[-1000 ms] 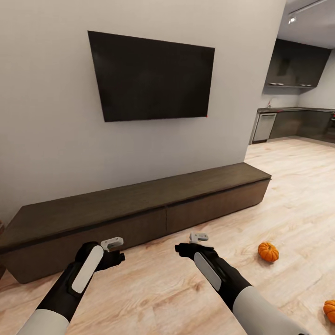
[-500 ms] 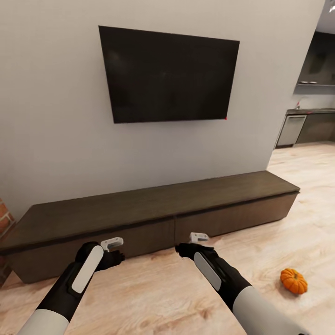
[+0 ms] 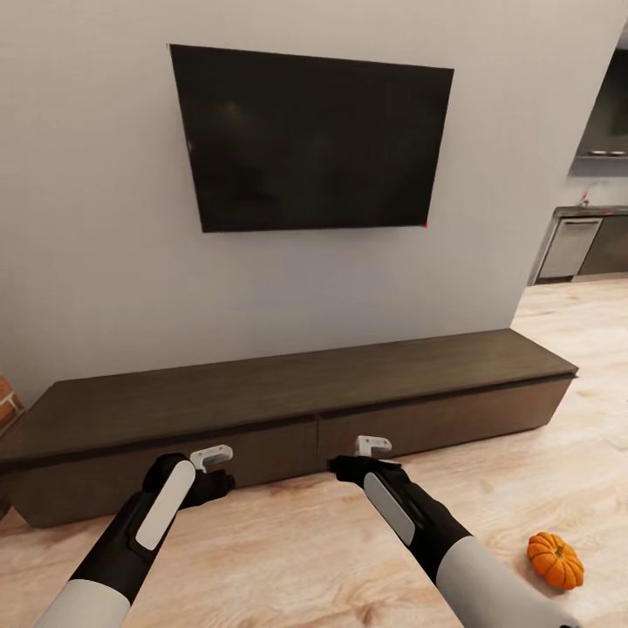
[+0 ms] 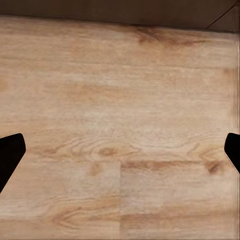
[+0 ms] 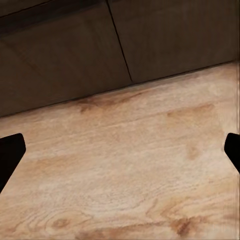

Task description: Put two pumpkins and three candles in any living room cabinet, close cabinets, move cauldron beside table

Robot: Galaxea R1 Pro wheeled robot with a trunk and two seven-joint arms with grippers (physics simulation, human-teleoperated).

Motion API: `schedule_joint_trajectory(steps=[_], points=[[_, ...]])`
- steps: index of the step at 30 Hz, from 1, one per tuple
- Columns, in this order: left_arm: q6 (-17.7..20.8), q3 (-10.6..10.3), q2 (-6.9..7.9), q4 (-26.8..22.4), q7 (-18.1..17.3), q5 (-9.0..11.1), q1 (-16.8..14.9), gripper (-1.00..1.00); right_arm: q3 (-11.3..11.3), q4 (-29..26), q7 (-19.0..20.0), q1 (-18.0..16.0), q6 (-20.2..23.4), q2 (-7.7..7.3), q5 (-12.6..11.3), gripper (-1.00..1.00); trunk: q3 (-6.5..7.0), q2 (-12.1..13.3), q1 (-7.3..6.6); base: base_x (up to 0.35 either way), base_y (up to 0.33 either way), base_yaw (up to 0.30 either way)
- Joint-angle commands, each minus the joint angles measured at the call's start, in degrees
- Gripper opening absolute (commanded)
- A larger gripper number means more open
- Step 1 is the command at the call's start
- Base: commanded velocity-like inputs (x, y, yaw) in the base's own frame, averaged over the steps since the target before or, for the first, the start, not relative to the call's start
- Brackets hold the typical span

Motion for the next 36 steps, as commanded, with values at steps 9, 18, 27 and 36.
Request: schedule_joint_trajectory(steps=[9,18,27,36], points=[[0.13,-0.08,0.05,-0.07,0.60,0.57,-0.06,1.00,0.30,-0.09,-0.54,-0.05,0.05,-0.03,-0.58,1.00,-0.06,-0.03,-0.01,0.002,-0.321,0.156],[0.10,-0.08,0.09,-0.07,0.53,0.57,-0.06,1.00,0.28,-0.09,-0.53,-0.06,0.05,-0.03,-0.59,1.00,-0.06,-0.03,-0.01,-0.063,-0.316,0.173],[0.04,-0.08,0.13,-0.15,0.52,0.63,-0.06,1.00,0.24,-0.09,-0.56,-0.05,0.29,-0.06,-0.34,1.00,-0.06,-0.03,-0.01,0.021,-0.077,0.009],[-0.04,-0.07,0.29,-0.16,0.60,0.63,-0.06,1.00,0.21,-0.09,-0.54,-0.04,0.07,-0.03,-0.50,1.00,-0.06,-0.03,-0.01,0.073,-0.002,0.000]])
